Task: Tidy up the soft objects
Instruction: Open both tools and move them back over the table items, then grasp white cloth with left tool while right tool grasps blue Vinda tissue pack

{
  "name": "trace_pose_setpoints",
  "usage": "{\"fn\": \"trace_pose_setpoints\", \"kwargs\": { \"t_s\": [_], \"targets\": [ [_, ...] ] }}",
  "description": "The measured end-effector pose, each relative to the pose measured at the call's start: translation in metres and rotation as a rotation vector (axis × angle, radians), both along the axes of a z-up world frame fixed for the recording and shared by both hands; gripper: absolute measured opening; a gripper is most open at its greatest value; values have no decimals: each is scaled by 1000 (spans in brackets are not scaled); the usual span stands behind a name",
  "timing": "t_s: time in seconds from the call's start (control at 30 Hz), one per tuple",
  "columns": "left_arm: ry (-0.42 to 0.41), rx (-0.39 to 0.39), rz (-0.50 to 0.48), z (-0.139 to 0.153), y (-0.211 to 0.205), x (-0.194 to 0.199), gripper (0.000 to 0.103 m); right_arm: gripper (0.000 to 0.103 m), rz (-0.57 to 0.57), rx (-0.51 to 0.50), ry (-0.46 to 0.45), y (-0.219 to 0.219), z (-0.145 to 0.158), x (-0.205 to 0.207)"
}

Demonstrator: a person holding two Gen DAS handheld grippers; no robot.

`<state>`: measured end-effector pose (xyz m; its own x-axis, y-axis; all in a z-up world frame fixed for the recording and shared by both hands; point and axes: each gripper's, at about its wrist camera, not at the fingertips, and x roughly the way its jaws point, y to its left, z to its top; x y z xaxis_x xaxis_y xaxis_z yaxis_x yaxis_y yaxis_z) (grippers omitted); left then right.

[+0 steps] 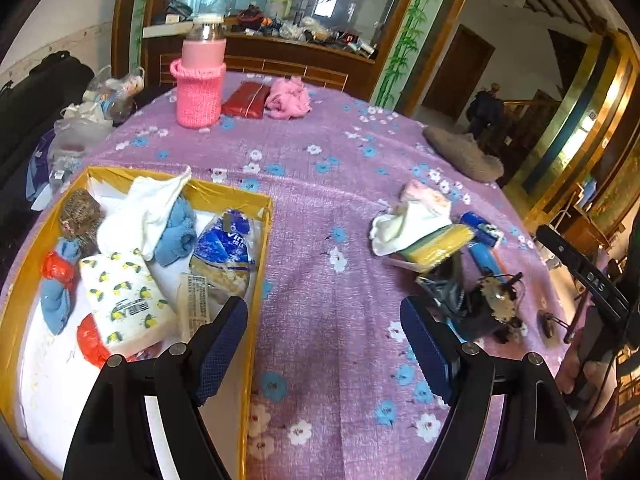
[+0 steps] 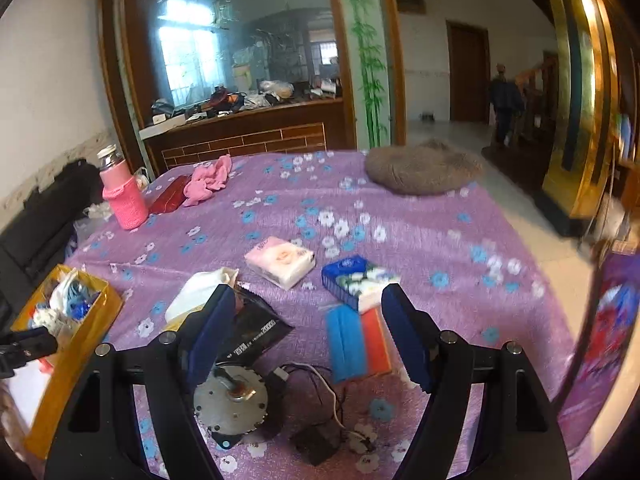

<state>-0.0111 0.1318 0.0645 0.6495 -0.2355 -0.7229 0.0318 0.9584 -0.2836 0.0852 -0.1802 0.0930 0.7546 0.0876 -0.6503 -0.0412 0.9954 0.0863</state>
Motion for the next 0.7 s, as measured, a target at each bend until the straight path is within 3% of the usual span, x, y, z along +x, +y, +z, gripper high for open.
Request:
{"fn": "trace_pose_setpoints", "kwargs": {
  "t_s": [0.1,0.3,0.43,0.57,0.7],
  "targets": [
    [47,-28,-16,-10,-8,17,79,75,-9,50,37,-8,-10,6],
    [142,-160,-88,-28,-49,63,79,75,-9,102,50,-14,-17,7],
    [105,-41,-142,-28,-83,102,79,75,-23,116,46,-20,-17,6],
    [44,25,-185,-28,-102,132,80,75,-37,138,53,-25,-19,8],
    [60,33,-151,-40,-112,157,80,75,-34,140,66,-23,-25,9]
  ]
}}
